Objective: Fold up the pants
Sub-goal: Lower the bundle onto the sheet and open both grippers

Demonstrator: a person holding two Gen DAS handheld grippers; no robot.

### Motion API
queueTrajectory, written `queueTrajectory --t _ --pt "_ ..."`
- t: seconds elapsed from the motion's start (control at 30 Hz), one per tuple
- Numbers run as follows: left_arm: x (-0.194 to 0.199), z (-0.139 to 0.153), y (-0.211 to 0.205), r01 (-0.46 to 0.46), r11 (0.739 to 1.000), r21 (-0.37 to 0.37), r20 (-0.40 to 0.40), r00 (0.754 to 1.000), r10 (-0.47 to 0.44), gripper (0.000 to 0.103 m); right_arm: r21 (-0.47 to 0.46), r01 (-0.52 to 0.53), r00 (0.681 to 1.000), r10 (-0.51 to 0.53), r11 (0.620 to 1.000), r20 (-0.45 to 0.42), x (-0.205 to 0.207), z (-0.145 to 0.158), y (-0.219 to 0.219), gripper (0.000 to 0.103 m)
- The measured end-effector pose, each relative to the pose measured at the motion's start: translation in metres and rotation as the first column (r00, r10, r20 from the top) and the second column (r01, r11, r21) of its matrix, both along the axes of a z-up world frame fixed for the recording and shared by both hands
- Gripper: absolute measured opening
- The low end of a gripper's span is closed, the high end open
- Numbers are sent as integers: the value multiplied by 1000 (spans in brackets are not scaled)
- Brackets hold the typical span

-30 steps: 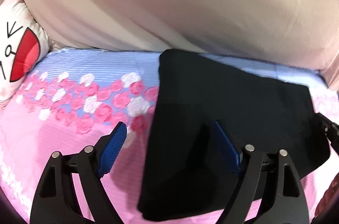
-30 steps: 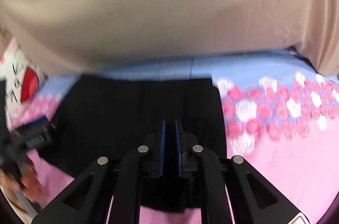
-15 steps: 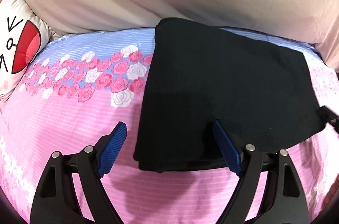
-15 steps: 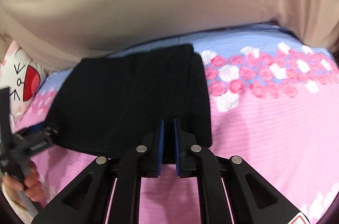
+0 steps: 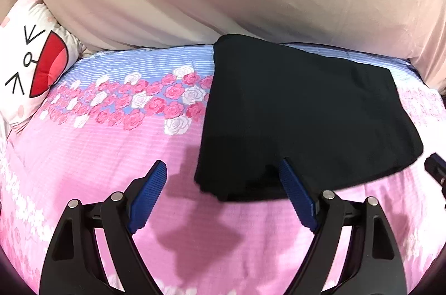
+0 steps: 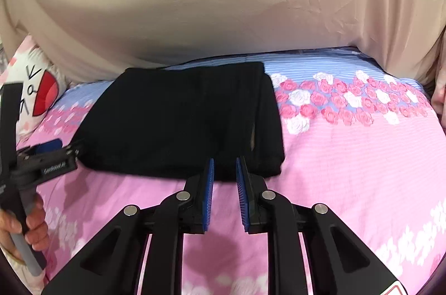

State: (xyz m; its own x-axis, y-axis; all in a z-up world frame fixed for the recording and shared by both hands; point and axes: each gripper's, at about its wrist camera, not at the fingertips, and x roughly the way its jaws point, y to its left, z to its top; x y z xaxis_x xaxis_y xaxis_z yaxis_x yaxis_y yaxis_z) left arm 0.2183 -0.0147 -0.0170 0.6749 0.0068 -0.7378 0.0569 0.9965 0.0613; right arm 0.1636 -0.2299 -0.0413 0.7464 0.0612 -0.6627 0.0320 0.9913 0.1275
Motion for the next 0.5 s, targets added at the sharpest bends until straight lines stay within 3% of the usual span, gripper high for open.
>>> queueTrajectory --t 0.27,0.4,0.5 --pt "-64 16 8 -22 999 45 53 998 19 81 -13 18 999 -17 1000 34 -69 0 22 18" --pt "-100 20 11 -13 1000 16 56 998 12 84 -14 38 998 -37 999 50 -105 -3 29 36" --pt "-130 21 11 -13 1000 16 78 997 12 90 -29 52 997 -51 998 51 -126 -8 34 41"
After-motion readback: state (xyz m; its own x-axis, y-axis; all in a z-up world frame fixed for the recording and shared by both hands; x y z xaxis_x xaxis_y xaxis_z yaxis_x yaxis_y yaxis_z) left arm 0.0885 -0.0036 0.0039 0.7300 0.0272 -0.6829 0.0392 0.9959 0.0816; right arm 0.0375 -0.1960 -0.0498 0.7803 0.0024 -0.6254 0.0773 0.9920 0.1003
